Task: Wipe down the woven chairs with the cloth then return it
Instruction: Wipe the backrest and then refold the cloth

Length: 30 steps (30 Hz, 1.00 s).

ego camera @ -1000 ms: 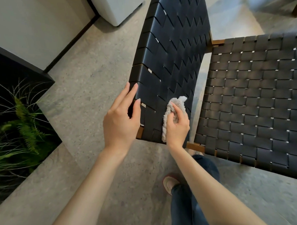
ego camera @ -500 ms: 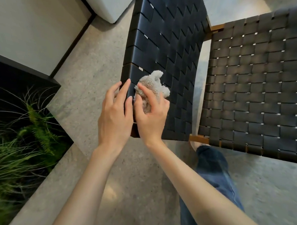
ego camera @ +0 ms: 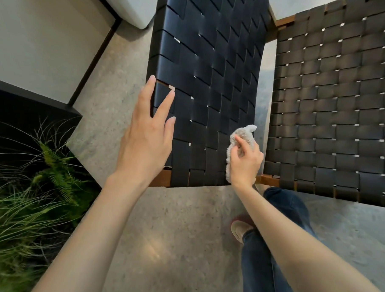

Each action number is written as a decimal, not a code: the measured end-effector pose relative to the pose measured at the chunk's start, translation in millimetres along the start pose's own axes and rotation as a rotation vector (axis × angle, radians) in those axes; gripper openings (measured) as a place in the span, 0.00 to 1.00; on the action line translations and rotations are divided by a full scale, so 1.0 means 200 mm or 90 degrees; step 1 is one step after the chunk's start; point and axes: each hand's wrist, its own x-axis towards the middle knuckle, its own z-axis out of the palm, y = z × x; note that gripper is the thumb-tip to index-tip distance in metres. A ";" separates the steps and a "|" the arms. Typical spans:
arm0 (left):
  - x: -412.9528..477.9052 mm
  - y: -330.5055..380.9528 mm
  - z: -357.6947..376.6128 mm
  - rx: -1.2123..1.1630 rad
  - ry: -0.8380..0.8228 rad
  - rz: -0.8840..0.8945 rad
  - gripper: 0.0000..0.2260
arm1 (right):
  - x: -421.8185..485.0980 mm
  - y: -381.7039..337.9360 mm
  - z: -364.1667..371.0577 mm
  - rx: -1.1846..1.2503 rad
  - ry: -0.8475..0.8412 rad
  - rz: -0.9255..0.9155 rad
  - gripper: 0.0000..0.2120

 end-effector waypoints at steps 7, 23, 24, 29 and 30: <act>-0.01 0.00 0.02 0.036 0.000 0.009 0.21 | 0.16 0.20 0.03 -0.006 0.025 0.126 0.15; 0.00 0.00 0.01 -0.044 0.031 0.005 0.20 | -0.10 -0.28 -0.02 0.199 -0.032 0.077 0.13; 0.01 0.00 0.01 -0.074 0.027 -0.003 0.21 | -0.13 -0.36 -0.02 0.215 -0.036 0.047 0.12; 0.02 -0.02 -0.03 -0.219 0.037 -0.075 0.22 | -0.26 -0.73 -0.01 0.310 -0.094 -0.086 0.15; 0.02 -0.02 -0.03 -0.240 0.045 -0.091 0.22 | -0.26 -0.80 0.00 0.329 -0.095 -0.112 0.15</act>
